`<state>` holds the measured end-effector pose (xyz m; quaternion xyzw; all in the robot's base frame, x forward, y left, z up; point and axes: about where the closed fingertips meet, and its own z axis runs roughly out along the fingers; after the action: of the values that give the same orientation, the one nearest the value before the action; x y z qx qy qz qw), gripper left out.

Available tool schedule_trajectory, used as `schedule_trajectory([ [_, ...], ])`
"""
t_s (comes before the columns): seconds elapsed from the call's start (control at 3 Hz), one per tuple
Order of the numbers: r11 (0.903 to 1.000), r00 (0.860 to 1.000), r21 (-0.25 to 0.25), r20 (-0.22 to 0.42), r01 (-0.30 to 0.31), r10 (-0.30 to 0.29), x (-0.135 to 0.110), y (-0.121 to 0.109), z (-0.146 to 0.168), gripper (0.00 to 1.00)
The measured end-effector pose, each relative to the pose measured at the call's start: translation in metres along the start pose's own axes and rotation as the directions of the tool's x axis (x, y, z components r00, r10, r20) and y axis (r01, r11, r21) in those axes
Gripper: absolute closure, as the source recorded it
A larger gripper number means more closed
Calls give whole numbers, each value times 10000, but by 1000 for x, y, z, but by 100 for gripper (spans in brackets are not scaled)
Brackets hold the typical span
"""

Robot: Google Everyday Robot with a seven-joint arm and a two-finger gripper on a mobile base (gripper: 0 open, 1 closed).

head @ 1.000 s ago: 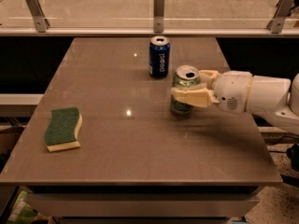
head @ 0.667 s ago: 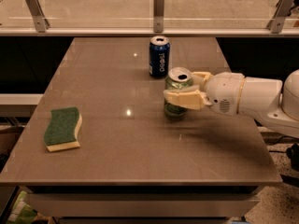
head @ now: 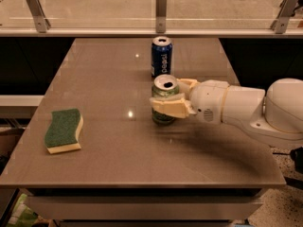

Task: Move green can near sponge

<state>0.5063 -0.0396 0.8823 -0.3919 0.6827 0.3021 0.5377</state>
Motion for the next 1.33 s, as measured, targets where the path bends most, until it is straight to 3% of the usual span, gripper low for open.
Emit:
schedule_trajectory([
  [0.33,9999,9999,-7,-6,116,-116,2,13,13,100],
  [1.33,9999,9999,-13,-16,126,-126,1,14,15,100],
])
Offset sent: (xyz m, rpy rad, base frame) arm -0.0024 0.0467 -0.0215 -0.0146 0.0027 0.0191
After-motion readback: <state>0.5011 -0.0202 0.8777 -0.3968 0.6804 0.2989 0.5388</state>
